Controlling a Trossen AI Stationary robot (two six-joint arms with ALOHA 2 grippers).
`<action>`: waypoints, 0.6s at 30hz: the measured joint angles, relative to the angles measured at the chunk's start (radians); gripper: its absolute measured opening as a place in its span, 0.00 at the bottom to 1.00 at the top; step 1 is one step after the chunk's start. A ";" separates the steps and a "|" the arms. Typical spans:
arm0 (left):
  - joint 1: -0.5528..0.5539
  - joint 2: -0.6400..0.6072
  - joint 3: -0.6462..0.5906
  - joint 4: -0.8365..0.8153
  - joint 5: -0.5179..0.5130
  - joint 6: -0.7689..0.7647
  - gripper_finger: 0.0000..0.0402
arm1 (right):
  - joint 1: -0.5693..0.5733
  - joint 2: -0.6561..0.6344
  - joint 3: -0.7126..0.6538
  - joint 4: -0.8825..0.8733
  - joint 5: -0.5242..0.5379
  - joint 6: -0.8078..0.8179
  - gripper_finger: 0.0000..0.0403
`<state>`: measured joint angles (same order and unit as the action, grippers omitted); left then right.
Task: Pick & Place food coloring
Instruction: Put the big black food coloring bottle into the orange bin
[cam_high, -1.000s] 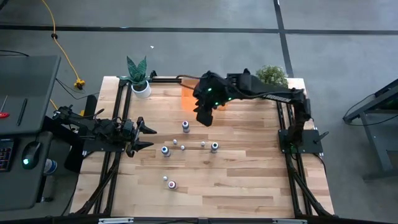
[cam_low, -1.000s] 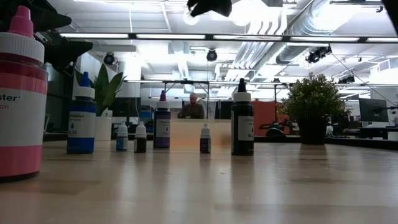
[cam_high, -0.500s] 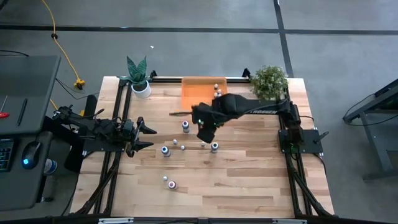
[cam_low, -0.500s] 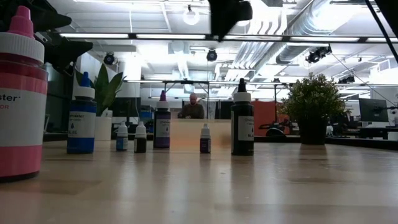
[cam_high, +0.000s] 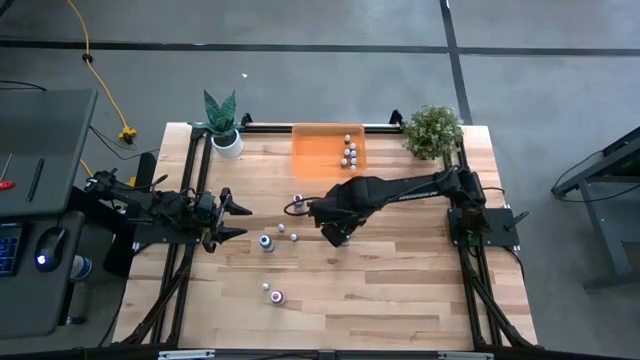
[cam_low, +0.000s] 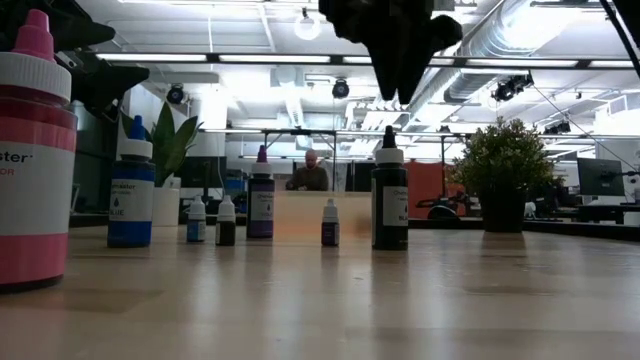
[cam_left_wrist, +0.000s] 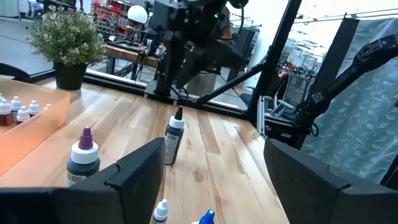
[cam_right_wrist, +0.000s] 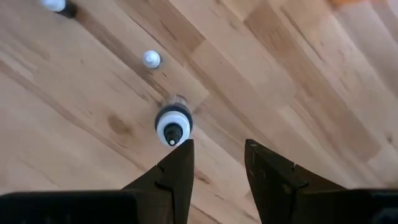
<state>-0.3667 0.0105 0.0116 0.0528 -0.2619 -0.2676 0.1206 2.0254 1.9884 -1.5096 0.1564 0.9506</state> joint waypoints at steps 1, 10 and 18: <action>0.000 0.000 0.000 0.000 0.000 0.000 0.68 | -0.002 0.000 -0.011 0.008 -0.005 0.018 0.33; 0.000 0.000 0.000 0.000 0.000 0.000 0.68 | -0.003 0.000 -0.056 0.102 -0.029 0.099 0.33; 0.000 0.000 0.000 0.000 0.000 0.000 0.68 | 0.003 0.000 -0.056 0.102 -0.012 0.081 0.46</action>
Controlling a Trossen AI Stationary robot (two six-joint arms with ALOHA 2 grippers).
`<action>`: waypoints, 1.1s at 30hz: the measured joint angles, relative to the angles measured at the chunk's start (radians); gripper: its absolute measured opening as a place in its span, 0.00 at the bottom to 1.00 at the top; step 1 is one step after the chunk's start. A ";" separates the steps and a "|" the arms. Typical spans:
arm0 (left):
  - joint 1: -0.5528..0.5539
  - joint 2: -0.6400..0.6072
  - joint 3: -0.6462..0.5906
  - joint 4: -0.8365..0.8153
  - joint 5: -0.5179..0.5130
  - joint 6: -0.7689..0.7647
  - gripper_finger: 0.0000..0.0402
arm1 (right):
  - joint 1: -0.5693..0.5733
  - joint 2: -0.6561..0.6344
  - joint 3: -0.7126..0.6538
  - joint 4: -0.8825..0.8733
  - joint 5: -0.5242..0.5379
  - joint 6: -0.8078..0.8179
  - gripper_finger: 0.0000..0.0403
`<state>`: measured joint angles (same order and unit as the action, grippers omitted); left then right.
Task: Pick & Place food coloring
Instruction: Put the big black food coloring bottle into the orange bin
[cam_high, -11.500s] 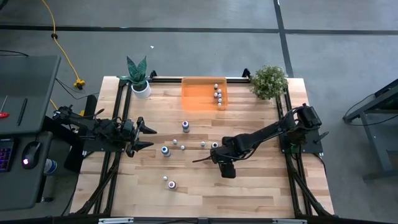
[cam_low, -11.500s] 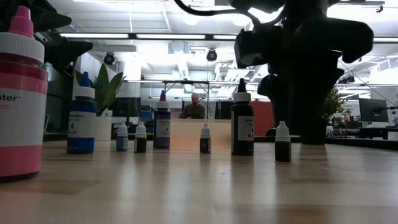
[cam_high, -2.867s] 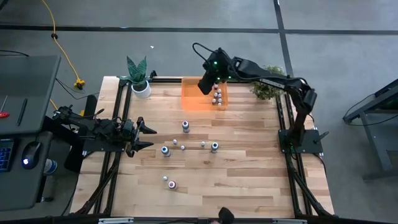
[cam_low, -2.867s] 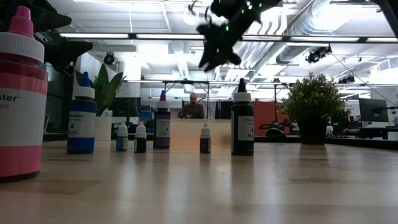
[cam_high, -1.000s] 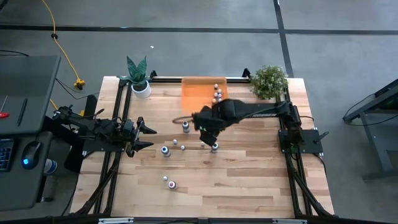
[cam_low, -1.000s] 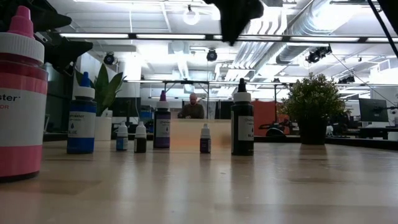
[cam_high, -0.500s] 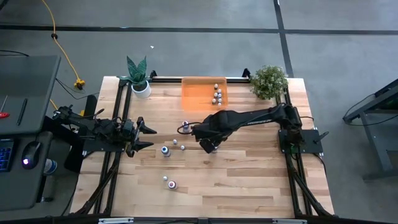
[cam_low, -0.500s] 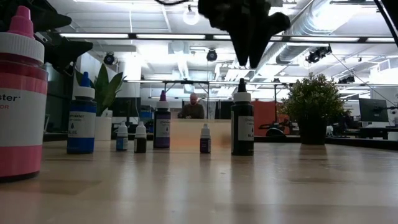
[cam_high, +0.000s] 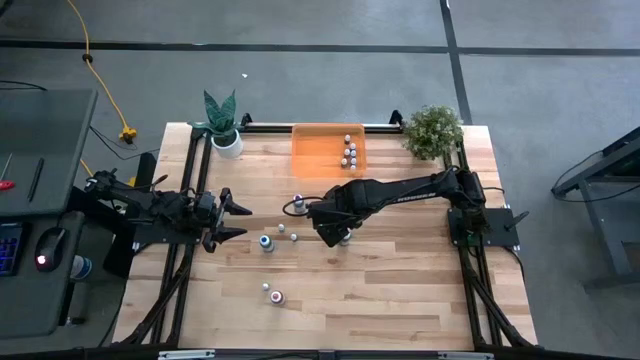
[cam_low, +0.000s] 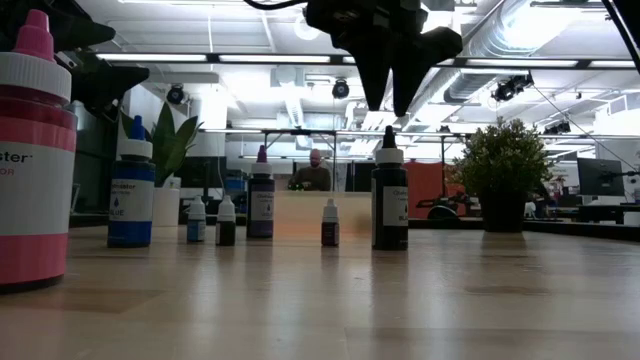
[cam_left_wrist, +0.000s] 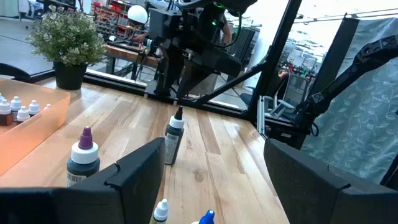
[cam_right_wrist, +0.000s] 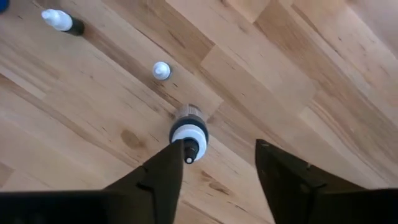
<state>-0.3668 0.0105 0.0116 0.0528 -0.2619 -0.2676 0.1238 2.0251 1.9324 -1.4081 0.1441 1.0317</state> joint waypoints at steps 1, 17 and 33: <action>0.000 0.000 0.000 0.000 0.000 0.000 0.68 | 0.001 0.000 0.000 0.000 0.003 0.002 0.49; 0.000 0.000 0.000 0.000 0.000 0.000 0.68 | -0.029 0.042 0.000 0.000 -0.140 0.061 0.67; 0.000 0.000 0.000 0.000 0.000 0.000 0.68 | -0.039 0.090 0.000 0.014 -0.153 0.042 0.67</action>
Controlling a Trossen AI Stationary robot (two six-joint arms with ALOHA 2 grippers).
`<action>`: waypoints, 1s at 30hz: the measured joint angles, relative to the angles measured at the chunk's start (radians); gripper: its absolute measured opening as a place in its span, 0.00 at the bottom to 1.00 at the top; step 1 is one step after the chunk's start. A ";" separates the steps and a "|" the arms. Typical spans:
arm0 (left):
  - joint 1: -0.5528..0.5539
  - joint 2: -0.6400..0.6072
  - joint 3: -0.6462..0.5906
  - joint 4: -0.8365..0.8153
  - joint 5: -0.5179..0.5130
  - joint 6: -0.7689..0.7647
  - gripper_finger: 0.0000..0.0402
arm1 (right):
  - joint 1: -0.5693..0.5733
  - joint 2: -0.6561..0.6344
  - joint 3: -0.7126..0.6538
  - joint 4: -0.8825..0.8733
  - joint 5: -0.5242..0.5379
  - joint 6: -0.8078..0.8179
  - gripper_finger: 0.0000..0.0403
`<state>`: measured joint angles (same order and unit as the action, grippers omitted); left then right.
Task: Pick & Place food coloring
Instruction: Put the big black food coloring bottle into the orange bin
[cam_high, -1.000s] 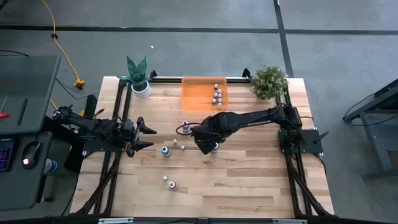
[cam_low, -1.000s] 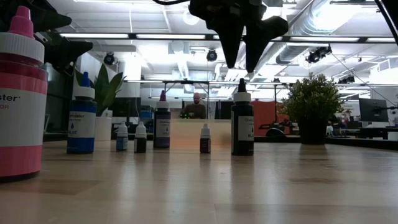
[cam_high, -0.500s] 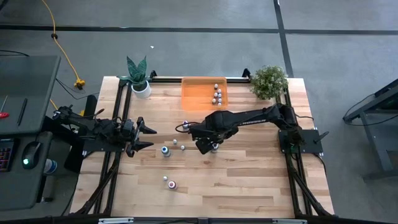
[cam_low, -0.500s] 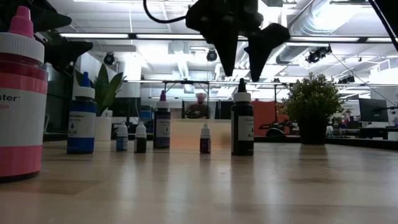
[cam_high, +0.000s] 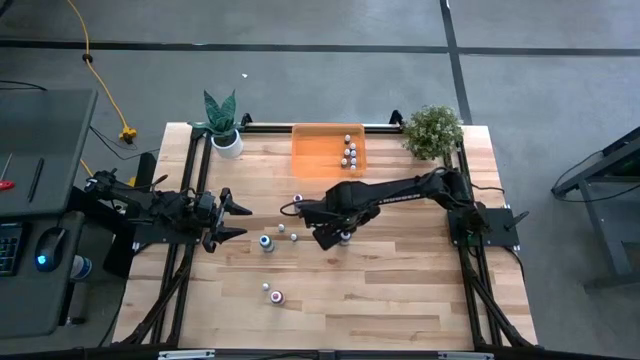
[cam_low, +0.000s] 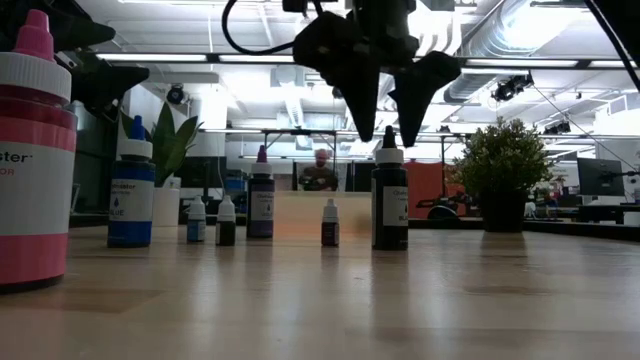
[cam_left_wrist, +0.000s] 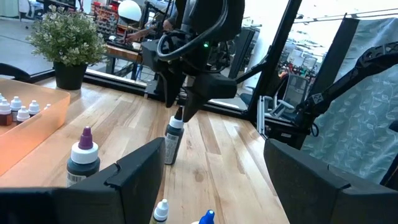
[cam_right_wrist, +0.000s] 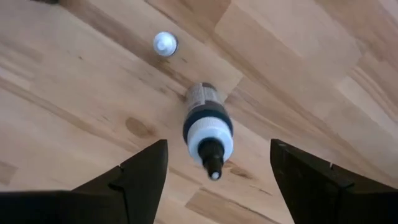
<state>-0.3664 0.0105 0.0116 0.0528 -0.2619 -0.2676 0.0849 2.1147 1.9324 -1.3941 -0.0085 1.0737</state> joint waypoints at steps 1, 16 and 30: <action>0.000 0.000 0.000 0.000 0.000 0.000 0.68 | -0.001 0.000 0.000 -0.002 0.007 0.000 0.67; 0.000 0.000 0.000 0.000 0.000 0.000 0.68 | -0.006 -0.007 -0.139 0.161 -0.051 -0.003 0.67; 0.000 0.000 0.000 0.000 0.000 0.000 0.68 | -0.006 -0.042 -0.134 0.110 -0.024 -0.030 0.61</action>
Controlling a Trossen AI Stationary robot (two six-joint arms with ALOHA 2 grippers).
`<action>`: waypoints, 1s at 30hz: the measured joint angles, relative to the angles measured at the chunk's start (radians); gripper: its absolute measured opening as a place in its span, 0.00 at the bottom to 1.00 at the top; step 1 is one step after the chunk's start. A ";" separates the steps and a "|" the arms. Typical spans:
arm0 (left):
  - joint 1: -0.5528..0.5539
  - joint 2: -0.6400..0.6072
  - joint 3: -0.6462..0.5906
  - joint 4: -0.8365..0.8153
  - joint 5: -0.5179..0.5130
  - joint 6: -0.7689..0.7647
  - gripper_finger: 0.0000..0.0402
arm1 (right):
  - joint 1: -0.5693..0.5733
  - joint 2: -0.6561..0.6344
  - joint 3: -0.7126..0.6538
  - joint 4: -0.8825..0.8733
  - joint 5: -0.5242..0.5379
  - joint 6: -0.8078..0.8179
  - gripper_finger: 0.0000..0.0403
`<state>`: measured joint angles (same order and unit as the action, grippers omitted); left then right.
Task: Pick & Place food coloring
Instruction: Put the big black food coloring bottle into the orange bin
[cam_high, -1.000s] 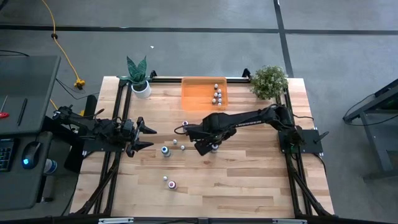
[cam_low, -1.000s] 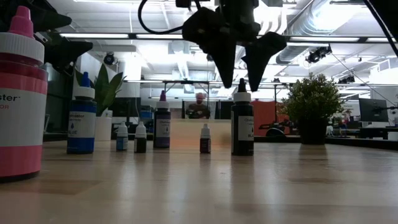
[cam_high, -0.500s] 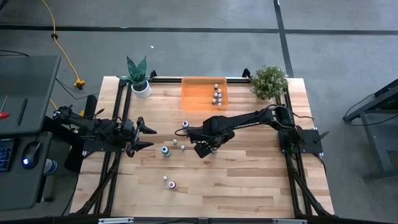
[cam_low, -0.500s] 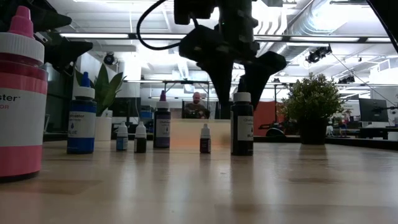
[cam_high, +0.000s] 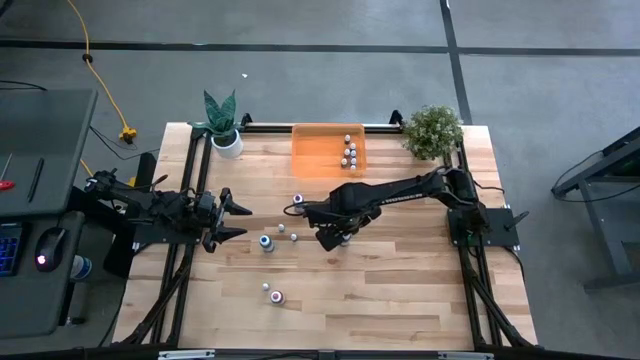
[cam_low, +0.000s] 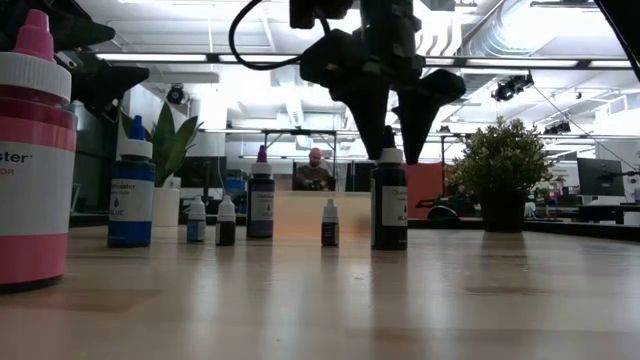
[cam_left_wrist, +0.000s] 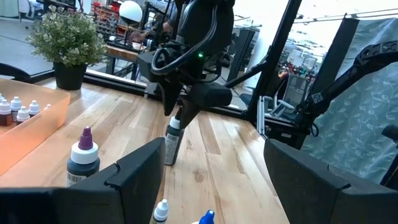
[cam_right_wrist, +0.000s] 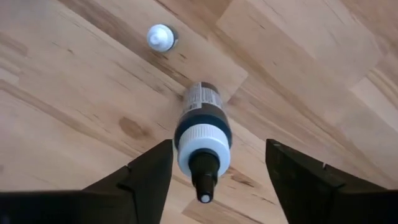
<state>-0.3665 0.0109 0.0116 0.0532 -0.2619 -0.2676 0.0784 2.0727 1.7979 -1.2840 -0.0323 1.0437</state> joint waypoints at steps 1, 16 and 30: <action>0.000 0.000 0.000 0.000 0.000 0.000 0.68 | 0.000 0.000 0.000 0.001 0.001 -0.002 0.59; 0.000 0.000 0.000 0.000 0.000 0.000 0.68 | -0.002 0.000 -0.013 0.030 -0.003 0.001 0.45; 0.000 0.000 0.000 0.000 0.000 0.000 0.68 | -0.002 0.000 -0.013 0.037 -0.036 0.003 0.27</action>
<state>-0.3666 0.0108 0.0116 0.0528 -0.2619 -0.2676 0.0769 2.0727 1.7847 -1.2471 -0.0686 1.0470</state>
